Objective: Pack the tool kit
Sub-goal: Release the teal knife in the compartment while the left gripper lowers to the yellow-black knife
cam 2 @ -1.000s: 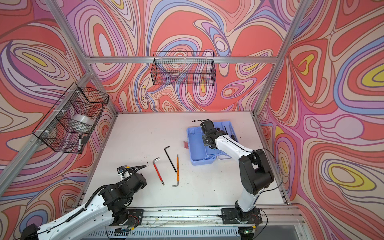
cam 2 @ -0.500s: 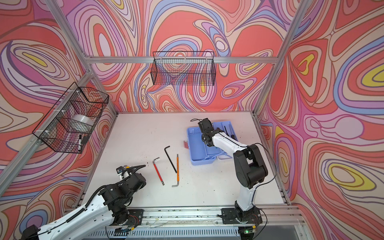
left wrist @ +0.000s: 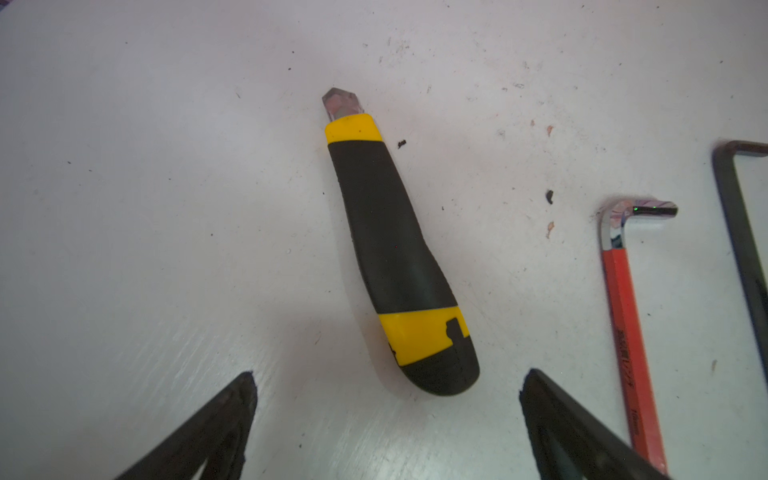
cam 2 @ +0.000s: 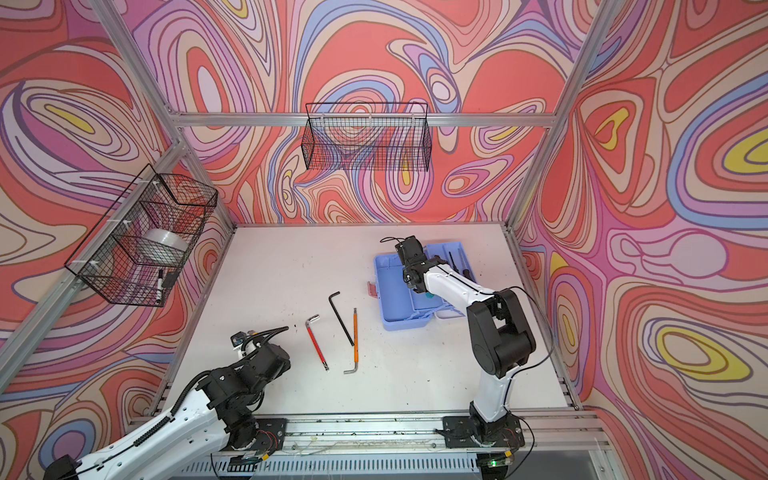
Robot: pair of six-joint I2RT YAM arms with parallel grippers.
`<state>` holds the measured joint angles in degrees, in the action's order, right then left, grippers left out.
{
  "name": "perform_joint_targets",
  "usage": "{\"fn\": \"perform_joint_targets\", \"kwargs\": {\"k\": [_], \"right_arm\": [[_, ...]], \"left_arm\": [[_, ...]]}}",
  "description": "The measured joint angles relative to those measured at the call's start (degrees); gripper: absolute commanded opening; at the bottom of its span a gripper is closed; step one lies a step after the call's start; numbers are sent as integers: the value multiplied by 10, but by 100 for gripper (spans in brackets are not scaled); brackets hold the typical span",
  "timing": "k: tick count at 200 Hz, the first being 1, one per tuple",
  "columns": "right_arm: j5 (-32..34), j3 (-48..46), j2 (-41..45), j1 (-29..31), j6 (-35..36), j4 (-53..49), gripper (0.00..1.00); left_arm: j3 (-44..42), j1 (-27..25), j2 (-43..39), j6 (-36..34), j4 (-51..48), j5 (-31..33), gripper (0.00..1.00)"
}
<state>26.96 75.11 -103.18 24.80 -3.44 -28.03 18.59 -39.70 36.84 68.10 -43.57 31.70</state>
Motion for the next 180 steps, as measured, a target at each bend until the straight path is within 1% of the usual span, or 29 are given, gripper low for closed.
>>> {"fn": "perform_joint_targets", "kwargs": {"k": [21, 56, 77, 114, 146, 180], "right_arm": [[-14, 0, 23, 2, -8, 0, 43], [-38, -2, 57, 10, -22, 4, 44], [-48, -7, 66, 16, -28, 6, 44], [-56, -22, 72, 22, -36, 5, 44], [-58, -30, 80, 23, -39, 6, 44], [-59, -37, 91, 23, -42, 7, 44]], "left_arm": [[0, 16, 2, -12, 11, -10, 98], [-2, 53, 17, -37, 43, -34, 96], [-3, 73, 32, -54, 63, -48, 93], [-4, 114, 77, -84, 110, -82, 87], [-4, 134, 113, -99, 138, -99, 81], [0, 155, 159, -111, 160, -118, 79]]}}
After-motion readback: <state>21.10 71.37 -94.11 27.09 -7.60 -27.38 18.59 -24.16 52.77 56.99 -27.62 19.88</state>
